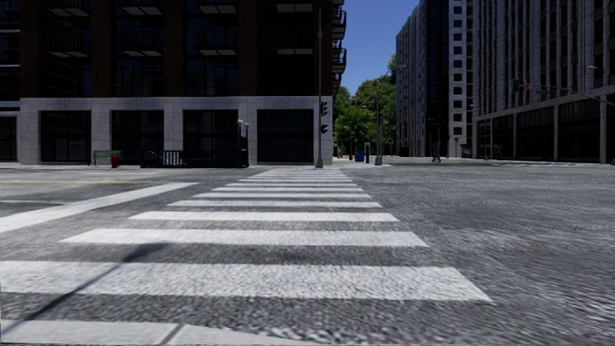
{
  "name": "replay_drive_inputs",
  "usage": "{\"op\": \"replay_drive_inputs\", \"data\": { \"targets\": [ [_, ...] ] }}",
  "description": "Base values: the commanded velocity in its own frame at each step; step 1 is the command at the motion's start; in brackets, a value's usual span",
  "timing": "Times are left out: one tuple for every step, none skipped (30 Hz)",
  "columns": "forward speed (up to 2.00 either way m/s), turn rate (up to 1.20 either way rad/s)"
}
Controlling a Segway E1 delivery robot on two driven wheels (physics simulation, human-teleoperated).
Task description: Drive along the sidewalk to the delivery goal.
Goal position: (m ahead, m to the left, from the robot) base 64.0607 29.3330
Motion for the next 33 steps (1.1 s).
{"op": "replay_drive_inputs", "data": {
  "targets": [
    [2.0, 0.0],
    [2.0, 0.0],
    [2.0, 0.0],
    [2.0, 0.0],
    [2.0, 0.0],
    [2.0, 0.0],
    [2.0, 0.0],
    [2.0, 0.0],
    [2.0, 0.0],
    [1.93, 0.0],
    [1.93, 0.0],
    [1.86, 0.0],
    [1.69, 0.0],
    [1.61, 0.0],
    [1.49, 0.0],
    [1.49, 0.0],
    [1.4, 0.0],
    [1.34, 0.0],
    [1.32, 0.0],
    [1.31, 0.0],
    [1.31, 0.0],
    [1.31, 0.0],
    [1.31, 0.0],
    [1.31, 0.0],
    [1.31, 0.0],
    [1.31, 0.0],
    [1.31, 0.0],
    [1.31, 0.0],
    [1.31, 0.0],
    [1.31, 0.0],
    [1.31, 0.0],
    [1.31, 0.0],
    [1.31, 0.0]
  ]
}}
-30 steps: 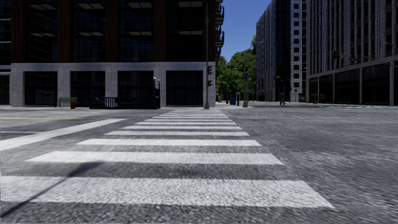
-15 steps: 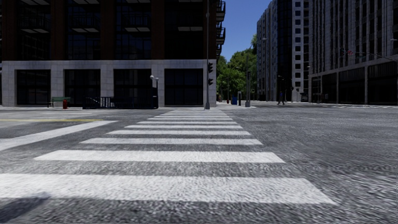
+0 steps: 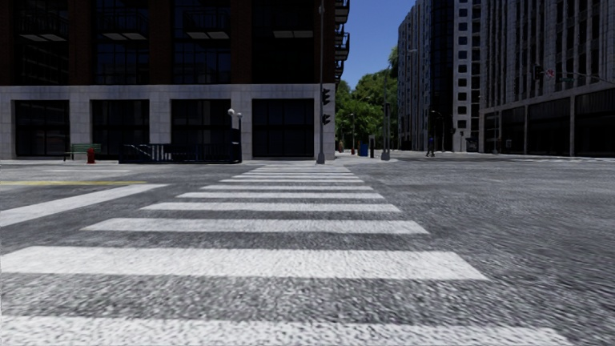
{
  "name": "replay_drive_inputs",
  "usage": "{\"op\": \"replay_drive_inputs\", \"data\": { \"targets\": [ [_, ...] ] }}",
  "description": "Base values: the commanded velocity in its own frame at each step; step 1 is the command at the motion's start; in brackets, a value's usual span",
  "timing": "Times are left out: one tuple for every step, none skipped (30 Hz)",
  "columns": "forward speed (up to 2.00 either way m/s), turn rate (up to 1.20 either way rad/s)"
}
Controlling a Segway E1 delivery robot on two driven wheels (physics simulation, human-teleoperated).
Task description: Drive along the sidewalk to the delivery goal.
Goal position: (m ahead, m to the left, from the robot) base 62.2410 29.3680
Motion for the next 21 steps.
{"op": "replay_drive_inputs", "data": {
  "targets": [
    [1.31, 0.0],
    [1.31, 0.0],
    [1.31, 0.0],
    [1.32, 0.0],
    [1.32, 0.0],
    [1.33, 0.0],
    [1.33, 0.0],
    [1.33, 0.0],
    [1.33, 0.0],
    [1.33, 0.0],
    [1.33, 0.0],
    [1.33, 0.0],
    [1.33, 0.0],
    [1.33, 0.0],
    [1.33, 0.0],
    [1.33, 0.0],
    [1.34, 0.0],
    [1.36, 0.0],
    [2.0, 0.0],
    [2.0, 0.0],
    [2.0, 0.0]
  ]
}}
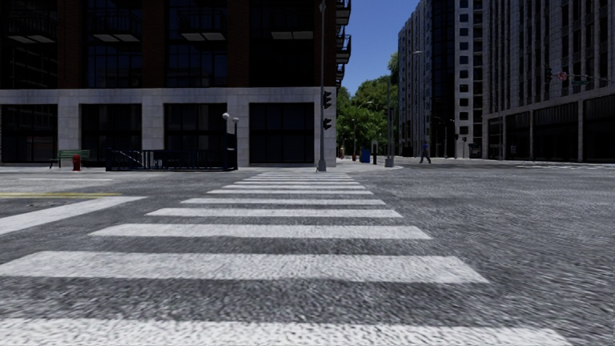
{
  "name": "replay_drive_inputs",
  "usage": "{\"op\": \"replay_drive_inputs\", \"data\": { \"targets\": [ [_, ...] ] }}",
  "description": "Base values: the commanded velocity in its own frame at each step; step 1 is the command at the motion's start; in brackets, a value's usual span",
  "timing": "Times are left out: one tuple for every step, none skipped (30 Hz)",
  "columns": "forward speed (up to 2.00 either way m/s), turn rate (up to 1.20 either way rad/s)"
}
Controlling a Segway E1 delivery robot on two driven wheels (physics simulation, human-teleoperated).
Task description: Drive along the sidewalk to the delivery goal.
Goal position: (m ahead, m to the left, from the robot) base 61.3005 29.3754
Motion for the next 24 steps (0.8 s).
{"op": "replay_drive_inputs", "data": {
  "targets": [
    [2.0, 0.0],
    [2.0, 0.0],
    [2.0, 0.0],
    [2.0, 0.0],
    [2.0, 0.0],
    [2.0, 0.0],
    [2.0, 0.0],
    [2.0, 0.0],
    [2.0, 0.0],
    [2.0, 0.0],
    [2.0, 0.0],
    [2.0, 0.0],
    [2.0, 0.0],
    [2.0, 0.0],
    [2.0, 0.0],
    [2.0, 0.0],
    [2.0, 0.0],
    [2.0, 0.0],
    [2.0, 0.0],
    [2.0, 0.0],
    [2.0, 0.0],
    [2.0, 0.0],
    [2.0, 0.0],
    [2.0, 0.0]
  ]
}}
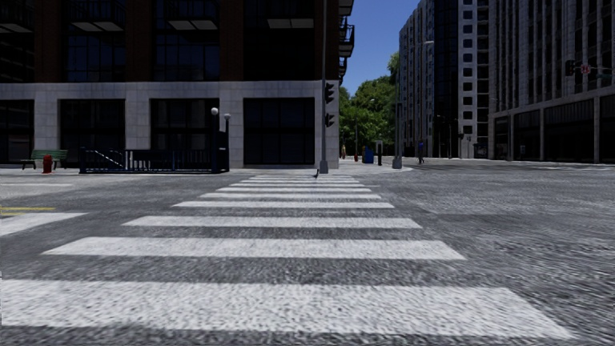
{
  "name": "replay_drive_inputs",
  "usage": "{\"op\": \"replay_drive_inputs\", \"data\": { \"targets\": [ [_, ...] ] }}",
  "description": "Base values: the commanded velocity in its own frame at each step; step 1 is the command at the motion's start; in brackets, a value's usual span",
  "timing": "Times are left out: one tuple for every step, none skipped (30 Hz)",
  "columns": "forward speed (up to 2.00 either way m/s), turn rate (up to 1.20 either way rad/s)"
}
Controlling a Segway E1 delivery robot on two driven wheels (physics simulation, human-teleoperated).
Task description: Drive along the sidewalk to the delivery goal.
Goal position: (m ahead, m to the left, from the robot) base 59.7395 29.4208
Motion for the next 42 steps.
{"op": "replay_drive_inputs", "data": {
  "targets": [
    [2.0, 0.0],
    [2.0, 0.0],
    [2.0, 0.0],
    [2.0, 0.0],
    [2.0, 0.0],
    [2.0, 0.0],
    [2.0, 0.0],
    [2.0, 0.0],
    [2.0, 0.0],
    [2.0, 0.0],
    [2.0, 0.0],
    [2.0, 0.0],
    [2.0, 0.0],
    [2.0, 0.0],
    [2.0, 0.0],
    [2.0, 0.04],
    [2.0, 0.04],
    [2.0, 0.18],
    [2.0, 0.23],
    [2.0, 0.25],
    [2.0, 0.25],
    [2.0, 0.25],
    [2.0, 0.25],
    [2.0, 0.25],
    [2.0, 0.25],
    [2.0, 0.25],
    [2.0, 0.25],
    [2.0, 0.25],
    [2.0, 0.25],
    [2.0, 0.25],
    [2.0, 0.25],
    [2.0, 0.25],
    [2.0, 0.25],
    [2.0, 0.25],
    [2.0, 0.25],
    [2.0, 0.25],
    [2.0, 0.25],
    [2.0, 0.25],
    [2.0, 0.25],
    [2.0, 0.25],
    [2.0, 0.25],
    [2.0, 0.24]
  ]
}}
